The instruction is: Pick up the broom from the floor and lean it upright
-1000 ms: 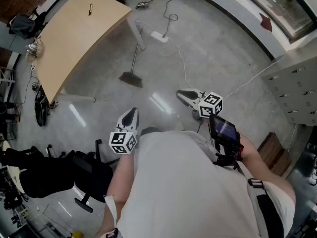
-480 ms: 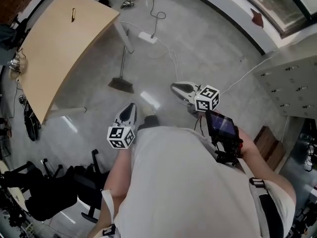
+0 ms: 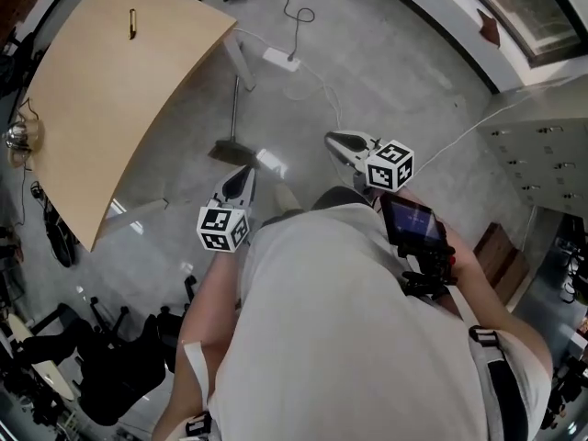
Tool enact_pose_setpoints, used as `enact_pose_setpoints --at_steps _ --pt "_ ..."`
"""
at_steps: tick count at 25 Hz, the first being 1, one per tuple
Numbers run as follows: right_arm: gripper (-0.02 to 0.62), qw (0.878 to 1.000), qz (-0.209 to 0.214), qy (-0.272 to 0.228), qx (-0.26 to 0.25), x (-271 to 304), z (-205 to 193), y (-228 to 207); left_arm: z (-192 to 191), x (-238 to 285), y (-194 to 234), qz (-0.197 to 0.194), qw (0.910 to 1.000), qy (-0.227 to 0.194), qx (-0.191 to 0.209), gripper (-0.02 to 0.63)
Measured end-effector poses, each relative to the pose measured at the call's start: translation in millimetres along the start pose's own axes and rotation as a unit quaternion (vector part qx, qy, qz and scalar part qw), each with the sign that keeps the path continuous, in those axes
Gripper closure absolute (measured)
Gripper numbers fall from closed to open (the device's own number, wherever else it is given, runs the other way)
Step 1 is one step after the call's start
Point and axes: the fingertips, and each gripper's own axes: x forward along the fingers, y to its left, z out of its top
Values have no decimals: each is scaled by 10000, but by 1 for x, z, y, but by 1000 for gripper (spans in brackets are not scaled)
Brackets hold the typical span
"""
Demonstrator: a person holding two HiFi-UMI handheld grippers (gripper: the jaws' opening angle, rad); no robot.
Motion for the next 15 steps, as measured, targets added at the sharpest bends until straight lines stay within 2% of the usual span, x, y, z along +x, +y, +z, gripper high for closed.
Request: enact_pose_setpoints --at_steps 3,8,12,15 --pt "563 9998 34 215 24 27 -7 -10 -10 6 24 86 9997 208 -81 584" --pt "563 9985 130 532 -89 65 -22 -52 -36 34 54 503 9967 609 -192 584" --pt "563 9937 404 1037 -112 84 -47 -76 -53 48 53 763 9906 1026 -492 584" --pt "563 9863 682 1465 -327 106 -58 -110 -60 83 57 807 9867 1222 -699 584"
